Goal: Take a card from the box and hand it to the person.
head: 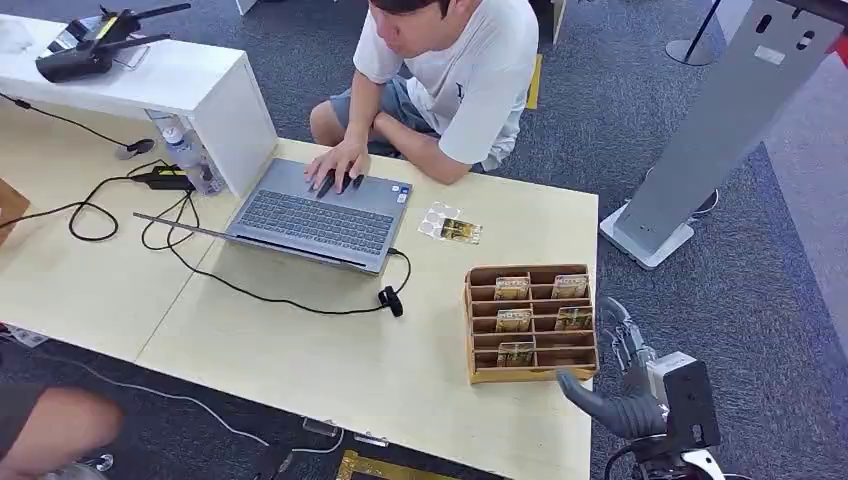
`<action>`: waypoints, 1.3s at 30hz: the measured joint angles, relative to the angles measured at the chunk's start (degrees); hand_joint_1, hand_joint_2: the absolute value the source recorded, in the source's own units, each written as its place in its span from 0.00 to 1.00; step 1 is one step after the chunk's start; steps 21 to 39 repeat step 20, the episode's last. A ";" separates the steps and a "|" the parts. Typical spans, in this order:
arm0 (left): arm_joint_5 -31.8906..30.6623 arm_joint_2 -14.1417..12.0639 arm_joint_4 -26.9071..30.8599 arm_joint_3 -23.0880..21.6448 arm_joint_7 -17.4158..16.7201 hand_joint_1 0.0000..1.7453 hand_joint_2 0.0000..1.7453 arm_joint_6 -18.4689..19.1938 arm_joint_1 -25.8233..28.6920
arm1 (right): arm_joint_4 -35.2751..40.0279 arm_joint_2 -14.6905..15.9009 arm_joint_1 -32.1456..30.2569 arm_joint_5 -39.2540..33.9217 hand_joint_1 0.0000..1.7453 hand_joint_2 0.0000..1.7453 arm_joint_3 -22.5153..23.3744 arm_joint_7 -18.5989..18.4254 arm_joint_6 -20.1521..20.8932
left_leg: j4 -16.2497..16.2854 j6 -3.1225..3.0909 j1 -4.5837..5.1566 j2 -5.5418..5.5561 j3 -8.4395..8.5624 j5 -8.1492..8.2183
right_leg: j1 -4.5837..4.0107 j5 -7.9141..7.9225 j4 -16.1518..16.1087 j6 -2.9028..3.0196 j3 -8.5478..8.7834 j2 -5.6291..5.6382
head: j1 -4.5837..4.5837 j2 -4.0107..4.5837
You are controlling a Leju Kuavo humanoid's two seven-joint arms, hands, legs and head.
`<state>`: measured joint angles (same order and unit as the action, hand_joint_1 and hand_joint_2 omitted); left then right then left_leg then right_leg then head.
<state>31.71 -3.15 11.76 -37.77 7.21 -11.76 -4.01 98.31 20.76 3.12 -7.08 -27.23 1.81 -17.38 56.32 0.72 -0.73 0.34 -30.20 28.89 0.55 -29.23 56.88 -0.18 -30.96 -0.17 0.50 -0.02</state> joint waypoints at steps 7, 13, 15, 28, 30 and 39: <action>0.33 0.00 0.00 -0.02 -0.22 0.00 0.00 -0.07 -0.05 | 0.00 -0.72 -0.01 0.88 0.00 1.00 1.01 -0.02 0.92 | 0.00 0.00 0.00 0.00 0.00 0.00 | 0.00 0.00 0.00 0.00 0.00 0.00 | 0.00 0.02; 0.52 0.00 0.00 -0.02 -0.22 0.00 0.00 -0.04 -0.07 | -0.22 -1.14 0.18 1.09 0.00 1.00 1.20 -0.09 1.53 | 0.00 0.00 0.00 0.00 0.00 0.00 | 0.00 0.00 0.00 0.00 0.00 0.00 | 0.00 0.02; 0.52 0.00 0.00 -0.02 -0.22 0.00 0.00 0.04 -0.07 | -0.33 -1.27 0.21 1.09 0.00 1.00 1.36 -0.11 1.60 | 0.00 0.00 0.00 0.00 -0.01 0.00 | 0.00 0.00 0.00 0.00 0.01 0.00 | 0.00 0.00; 0.85 0.00 0.00 -0.04 -0.44 0.00 0.00 0.04 -0.10 | -0.48 -1.55 0.25 1.27 0.00 1.00 1.38 -0.11 1.84 | 0.00 0.00 0.00 0.00 -0.01 0.00 | 0.00 0.00 0.00 0.00 0.00 0.00 | 0.00 0.00; 0.85 0.00 0.00 -0.04 -0.44 0.00 0.00 0.04 -0.10 | -0.48 -1.55 0.25 1.27 0.00 1.00 1.38 -0.11 1.84 | 0.00 0.00 0.00 0.00 -0.01 0.00 | 0.00 0.00 0.00 0.00 0.00 0.00 | 0.00 0.00; 0.85 0.00 0.00 -0.04 -0.44 0.00 0.00 0.04 -0.10 | -0.48 -1.55 0.25 1.27 0.00 1.00 1.38 -0.11 1.84 | 0.00 0.00 0.00 0.00 -0.01 0.00 | 0.00 0.00 0.00 0.00 0.00 0.00 | 0.00 0.00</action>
